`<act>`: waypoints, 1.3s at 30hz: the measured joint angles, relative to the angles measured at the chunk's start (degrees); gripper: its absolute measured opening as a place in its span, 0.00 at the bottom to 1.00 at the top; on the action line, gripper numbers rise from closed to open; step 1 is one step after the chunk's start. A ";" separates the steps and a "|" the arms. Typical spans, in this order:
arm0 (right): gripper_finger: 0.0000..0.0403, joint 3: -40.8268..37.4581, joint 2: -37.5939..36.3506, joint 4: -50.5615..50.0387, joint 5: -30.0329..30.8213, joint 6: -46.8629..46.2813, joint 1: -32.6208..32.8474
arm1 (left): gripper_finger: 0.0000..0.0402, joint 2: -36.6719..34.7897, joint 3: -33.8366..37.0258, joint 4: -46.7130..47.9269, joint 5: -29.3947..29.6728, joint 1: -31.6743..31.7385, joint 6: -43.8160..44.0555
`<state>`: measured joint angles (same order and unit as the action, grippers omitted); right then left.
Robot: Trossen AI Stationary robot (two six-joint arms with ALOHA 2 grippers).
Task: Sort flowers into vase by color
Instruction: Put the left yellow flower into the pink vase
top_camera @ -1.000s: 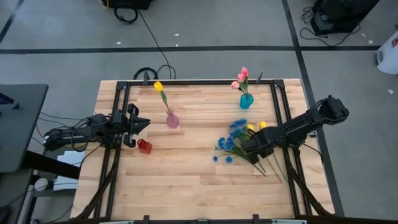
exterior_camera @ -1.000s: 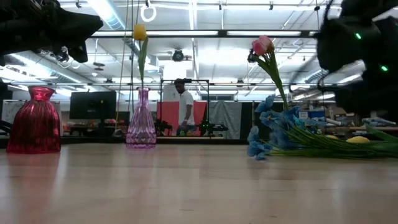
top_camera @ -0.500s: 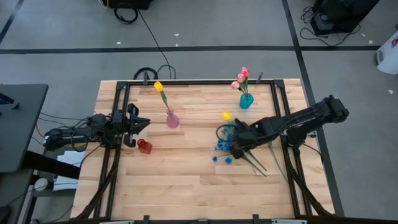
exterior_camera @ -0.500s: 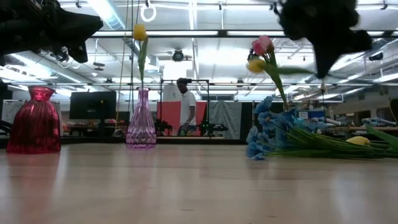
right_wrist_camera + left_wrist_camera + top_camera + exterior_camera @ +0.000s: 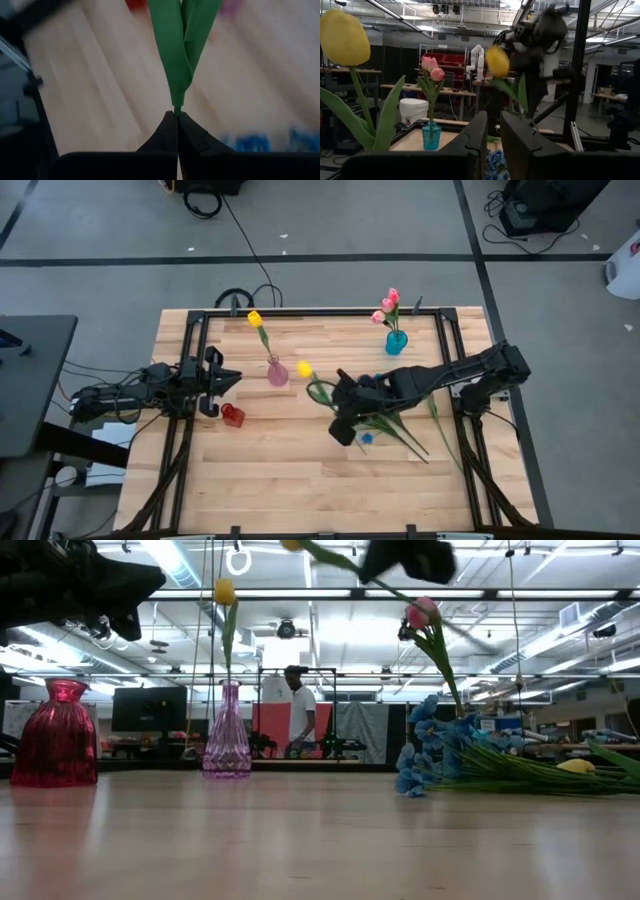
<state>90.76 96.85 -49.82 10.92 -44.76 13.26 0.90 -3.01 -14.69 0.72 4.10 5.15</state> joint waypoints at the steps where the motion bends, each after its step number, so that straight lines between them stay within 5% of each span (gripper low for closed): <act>1: 0.01 0.15 -0.17 2.16 0.98 1.76 -0.25 | 0.14 0.00 0.00 0.04 -0.27 0.02 0.02; 7: 0.01 -1.02 -2.25 15.42 5.81 13.39 -1.05 | 0.14 -0.02 0.00 1.06 -2.85 0.02 2.34; 22: 0.01 -13.18 -2.35 47.73 2.93 29.93 -5.32 | 0.14 -0.17 0.00 5.48 -7.57 0.02 1.57; 31: 0.01 -24.10 -2.31 77.32 5.92 38.18 -11.14 | 0.14 -0.15 0.00 8.34 5.62 0.02 -3.29; 39: 0.01 -20.41 4.18 85.29 5.97 43.17 -13.04 | 0.14 -0.15 0.00 8.29 15.34 0.02 -3.77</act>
<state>70.35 101.03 35.47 16.88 -1.59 0.22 0.75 -3.01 -6.40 16.06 4.12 1.38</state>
